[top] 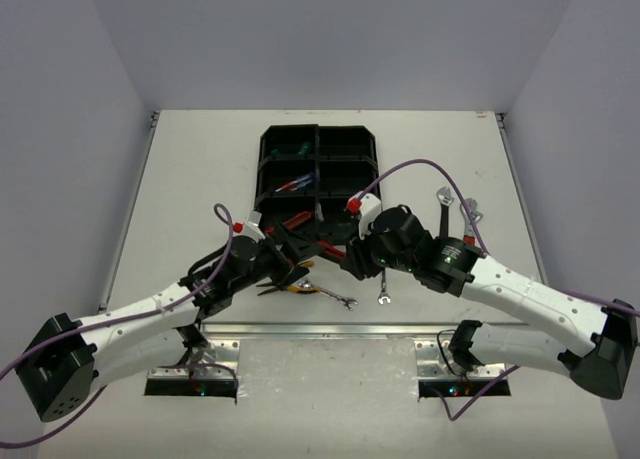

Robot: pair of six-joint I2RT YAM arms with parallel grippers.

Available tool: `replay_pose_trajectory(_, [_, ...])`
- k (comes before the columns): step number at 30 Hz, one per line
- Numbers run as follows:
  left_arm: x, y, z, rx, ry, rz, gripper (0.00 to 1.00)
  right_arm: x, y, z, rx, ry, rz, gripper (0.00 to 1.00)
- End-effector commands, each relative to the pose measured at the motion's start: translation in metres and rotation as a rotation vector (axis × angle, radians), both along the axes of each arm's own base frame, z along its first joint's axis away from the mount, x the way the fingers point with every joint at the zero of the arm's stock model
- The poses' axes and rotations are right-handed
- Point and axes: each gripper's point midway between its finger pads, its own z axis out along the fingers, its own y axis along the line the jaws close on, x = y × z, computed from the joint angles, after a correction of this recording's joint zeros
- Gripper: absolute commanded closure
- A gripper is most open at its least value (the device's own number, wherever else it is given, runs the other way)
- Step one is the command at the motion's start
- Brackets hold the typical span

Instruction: Sort the tools into containers

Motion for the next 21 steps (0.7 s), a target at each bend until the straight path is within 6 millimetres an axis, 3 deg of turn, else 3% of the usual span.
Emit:
replay_pose_trajectory(1, [0.016, -0.014, 0.034, -0.147, 0.014, 0.093, 0.0, 0.007, 0.027, 0.056, 0.169, -0.108, 0.058, 1.0])
replay_pose_trajectory(6, [0.021, -0.021, 0.029, -0.143, 0.049, 0.127, 0.01, 0.003, 0.033, 0.069, 0.237, -0.123, 0.088, 1.0])
replay_pose_trajectory(10, [0.027, -0.017, 0.035, -0.157, 0.027, 0.172, 0.1, -0.005, 0.039, 0.072, 0.272, -0.109, 0.134, 1.0])
replay_pose_trajectory(12, [0.031, -0.014, 0.042, -0.166, -0.002, 0.2, 0.3, -0.01, 0.042, 0.069, 0.284, -0.088, 0.159, 1.0])
replay_pose_trajectory(13, [0.032, -0.014, 0.045, -0.174, -0.01, 0.201, 0.33, -0.011, 0.043, 0.068, 0.289, -0.084, 0.16, 1.0])
replay_pose_trajectory(16, [0.034, -0.016, 0.058, -0.194, -0.042, 0.198, 0.75, -0.015, 0.047, 0.063, 0.309, -0.063, 0.18, 1.0])
replay_pose_trajectory(17, [0.034, -0.018, 0.06, -0.196, -0.049, 0.19, 0.84, -0.015, 0.048, 0.062, 0.312, -0.059, 0.18, 1.0])
replay_pose_trajectory(19, [0.034, -0.022, 0.065, -0.2, -0.064, 0.17, 0.98, -0.015, 0.049, 0.059, 0.316, -0.054, 0.178, 1.0])
replay_pose_trajectory(21, [0.032, -0.025, 0.071, -0.214, -0.09, 0.152, 1.0, -0.015, 0.05, 0.056, 0.313, -0.05, 0.176, 1.0])
